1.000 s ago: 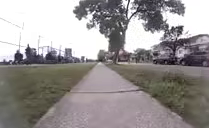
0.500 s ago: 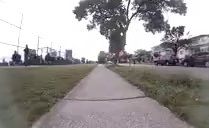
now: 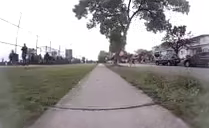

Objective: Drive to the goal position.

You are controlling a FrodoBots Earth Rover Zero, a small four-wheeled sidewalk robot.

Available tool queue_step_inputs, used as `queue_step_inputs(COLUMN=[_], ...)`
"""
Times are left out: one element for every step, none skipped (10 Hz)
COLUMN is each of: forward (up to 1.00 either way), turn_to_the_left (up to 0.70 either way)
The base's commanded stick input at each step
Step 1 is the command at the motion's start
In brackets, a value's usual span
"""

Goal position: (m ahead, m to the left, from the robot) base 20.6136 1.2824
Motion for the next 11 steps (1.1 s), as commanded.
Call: queue_step_inputs(forward=[0.7, 0.7, 0.7, 0.7, 0.7, 0.7, 0.7, 0.7, 0.7, 0.7, 0.7], turn_to_the_left=[0.0, 0.0, 0.0, 0.0, 0.0, 0.0, 0.0, 0.0, 0.0, 0.0, 0.27])
